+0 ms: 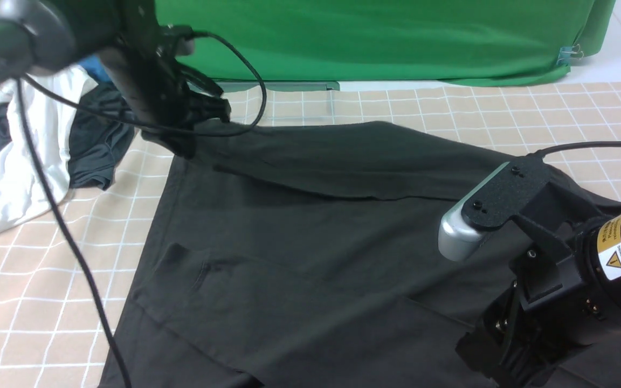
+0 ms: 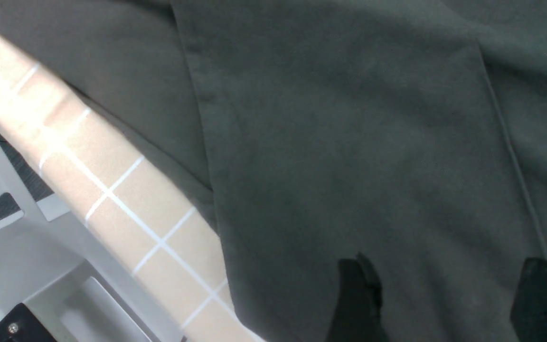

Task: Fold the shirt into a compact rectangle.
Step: 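Fold the left side of the dark shirt inward over its body with the left gripper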

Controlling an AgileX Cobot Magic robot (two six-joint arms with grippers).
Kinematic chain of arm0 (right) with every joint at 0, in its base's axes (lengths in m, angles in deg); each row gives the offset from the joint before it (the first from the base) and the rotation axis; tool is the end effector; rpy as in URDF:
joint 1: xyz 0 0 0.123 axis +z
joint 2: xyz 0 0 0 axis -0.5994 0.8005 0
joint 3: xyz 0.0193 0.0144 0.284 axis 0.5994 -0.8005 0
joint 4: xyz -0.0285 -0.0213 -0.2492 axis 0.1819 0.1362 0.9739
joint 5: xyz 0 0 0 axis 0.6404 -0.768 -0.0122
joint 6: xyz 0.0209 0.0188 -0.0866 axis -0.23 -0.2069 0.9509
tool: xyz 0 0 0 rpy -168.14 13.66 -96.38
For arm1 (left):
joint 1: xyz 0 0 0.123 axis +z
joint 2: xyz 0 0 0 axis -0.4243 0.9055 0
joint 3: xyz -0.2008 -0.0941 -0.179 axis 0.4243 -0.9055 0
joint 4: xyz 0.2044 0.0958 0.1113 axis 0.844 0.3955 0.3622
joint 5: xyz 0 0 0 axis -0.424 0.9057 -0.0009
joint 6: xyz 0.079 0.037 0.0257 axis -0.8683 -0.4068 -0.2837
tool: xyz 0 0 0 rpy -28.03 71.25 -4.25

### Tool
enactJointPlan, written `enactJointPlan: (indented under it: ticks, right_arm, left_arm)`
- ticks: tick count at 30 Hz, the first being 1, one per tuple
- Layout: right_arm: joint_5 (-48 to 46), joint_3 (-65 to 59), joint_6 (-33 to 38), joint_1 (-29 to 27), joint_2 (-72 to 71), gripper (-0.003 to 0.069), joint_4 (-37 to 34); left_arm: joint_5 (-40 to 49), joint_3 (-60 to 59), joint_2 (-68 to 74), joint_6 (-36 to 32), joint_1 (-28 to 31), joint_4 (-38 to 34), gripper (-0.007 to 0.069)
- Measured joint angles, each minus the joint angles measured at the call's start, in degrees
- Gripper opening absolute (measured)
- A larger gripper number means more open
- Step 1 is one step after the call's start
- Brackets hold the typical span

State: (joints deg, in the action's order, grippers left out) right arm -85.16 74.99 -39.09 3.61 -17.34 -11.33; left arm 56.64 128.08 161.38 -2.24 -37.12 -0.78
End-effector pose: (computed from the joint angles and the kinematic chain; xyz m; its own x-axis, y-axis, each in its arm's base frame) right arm 0.1664 0.1557 0.2942 -0.7047 -0.5669 -0.4267 -0.6643 0.7384 0.1160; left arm 0.4189 -0.0903 0.2453 -0.9567 0.0760 -0.2810 0.0930 0.9945 -0.0478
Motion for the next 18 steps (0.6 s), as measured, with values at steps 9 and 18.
enactJointPlan:
  ticks: [9,18]
  right_arm:
    - [0.0,0.0,0.0,0.0,0.0,0.0466,0.58]
    - [0.84,0.0,0.0,0.0,0.0,0.0466,4.88]
  left_arm:
    - [7.67,-5.8,-8.07,1.62,0.0,-0.44,0.0035]
    - [8.28,-25.11,-19.27,6.48,-2.95,-3.21,0.0035]
